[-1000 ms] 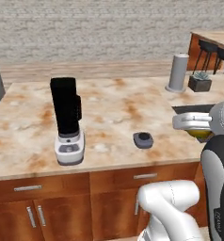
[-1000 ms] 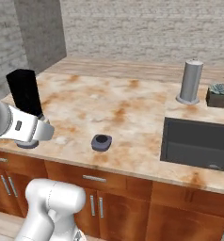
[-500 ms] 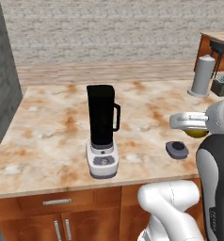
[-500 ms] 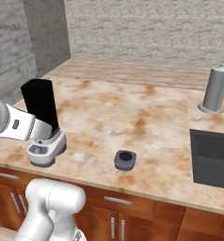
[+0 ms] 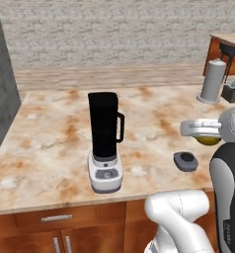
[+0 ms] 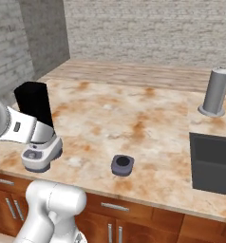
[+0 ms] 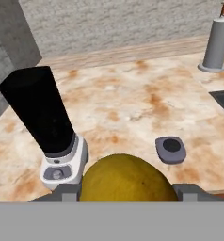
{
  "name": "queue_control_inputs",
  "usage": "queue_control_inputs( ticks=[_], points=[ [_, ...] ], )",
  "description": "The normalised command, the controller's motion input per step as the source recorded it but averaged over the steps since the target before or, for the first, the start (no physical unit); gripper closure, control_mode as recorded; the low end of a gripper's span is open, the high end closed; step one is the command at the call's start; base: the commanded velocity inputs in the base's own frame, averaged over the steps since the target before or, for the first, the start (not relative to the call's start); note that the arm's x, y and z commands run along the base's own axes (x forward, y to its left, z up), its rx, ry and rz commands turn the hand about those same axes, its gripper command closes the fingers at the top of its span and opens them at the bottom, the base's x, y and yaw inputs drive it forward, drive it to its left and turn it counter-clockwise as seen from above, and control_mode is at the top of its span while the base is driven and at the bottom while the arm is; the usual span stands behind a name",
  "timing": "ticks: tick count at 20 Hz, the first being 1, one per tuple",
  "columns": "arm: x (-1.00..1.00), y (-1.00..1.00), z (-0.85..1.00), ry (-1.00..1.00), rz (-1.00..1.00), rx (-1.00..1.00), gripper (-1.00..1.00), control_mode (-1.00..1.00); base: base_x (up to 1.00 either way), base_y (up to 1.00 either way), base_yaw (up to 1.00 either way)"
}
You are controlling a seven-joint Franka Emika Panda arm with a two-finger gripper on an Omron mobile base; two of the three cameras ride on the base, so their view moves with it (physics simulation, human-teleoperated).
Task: Grab the lime and lemon from the fridge, place them in the blender, close the lid, and turn on the blender to create a marinade.
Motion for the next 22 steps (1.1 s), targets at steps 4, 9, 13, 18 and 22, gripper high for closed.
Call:
queue_control_inputs(
  ticks=[4,9,13,18,22],
  points=[
    [0.00,0.00,0.00,0.00,0.00,0.00,1.00,1.00,0.24,0.00,0.00],
    [0.17,0.12,0.11,0.01,0.00,0.01,1.00,-1.00,0.05,0.04,0.00],
    [0.64,0.82,0.62,0.00,0.00,0.01,1.00,-1.00,0.00,0.00,0.00],
    [0.67,0.83,0.41,0.00,0.01,0.00,1.00,-1.00,0.00,0.00,0.00],
    [0.70,0.54,0.09,0.00,0.05,0.00,1.00,-1.00,0.00,0.00,0.00]
  ],
)
